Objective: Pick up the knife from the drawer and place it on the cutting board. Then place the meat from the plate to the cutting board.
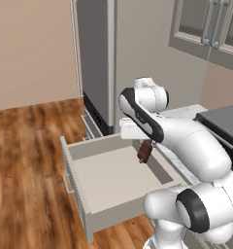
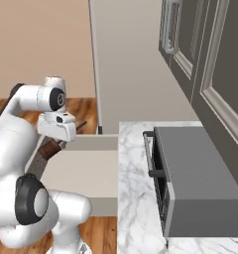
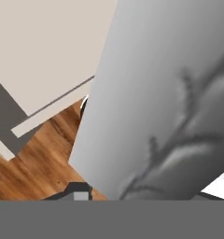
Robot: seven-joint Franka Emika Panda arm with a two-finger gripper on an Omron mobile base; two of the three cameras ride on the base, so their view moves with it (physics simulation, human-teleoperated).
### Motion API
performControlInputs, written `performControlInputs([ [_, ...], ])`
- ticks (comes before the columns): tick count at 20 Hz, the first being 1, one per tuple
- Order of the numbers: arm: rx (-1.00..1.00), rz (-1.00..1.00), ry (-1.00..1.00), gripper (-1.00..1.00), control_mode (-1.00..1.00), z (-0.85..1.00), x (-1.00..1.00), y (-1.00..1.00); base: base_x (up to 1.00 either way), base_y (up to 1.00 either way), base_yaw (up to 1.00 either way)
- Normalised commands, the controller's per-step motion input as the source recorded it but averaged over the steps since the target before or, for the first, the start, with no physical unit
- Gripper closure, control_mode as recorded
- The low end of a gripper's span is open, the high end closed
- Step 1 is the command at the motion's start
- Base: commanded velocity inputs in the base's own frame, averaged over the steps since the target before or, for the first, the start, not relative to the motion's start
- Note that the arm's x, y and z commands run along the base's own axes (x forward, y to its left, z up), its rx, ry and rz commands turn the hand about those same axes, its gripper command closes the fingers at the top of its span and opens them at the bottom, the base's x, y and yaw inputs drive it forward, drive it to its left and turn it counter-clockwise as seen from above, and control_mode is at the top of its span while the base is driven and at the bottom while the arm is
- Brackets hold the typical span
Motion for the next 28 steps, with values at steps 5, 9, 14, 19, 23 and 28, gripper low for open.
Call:
performControlInputs([
  [5, 0.0, 0.0, -0.24, 1.0, -1.0, 0.0, 0.0, 0.03, 0.0, 0.0, 0.0],
  [9, 0.0, 0.0, -0.01, 1.0, -1.0, 0.02, -0.03, 0.34, 0.0, 0.0, 0.0],
  [14, 0.0, 0.0, 0.0, 1.0, 1.0, 0.0, 0.0, 0.0, -0.66, 0.94, 0.1],
  [19, 0.0, 0.0, 0.0, 1.0, 1.0, 0.0, 0.0, 0.0, -0.85, 1.0, 0.4],
  [23, 0.0, 0.0, 0.0, 1.0, 1.0, 0.0, 0.0, 0.0, -0.87, 0.87, 0.52],
  [28, 0.0, 0.0, 0.0, 1.0, 1.0, 0.0, 0.0, 0.0, 0.26, -0.03, 0.51],
])
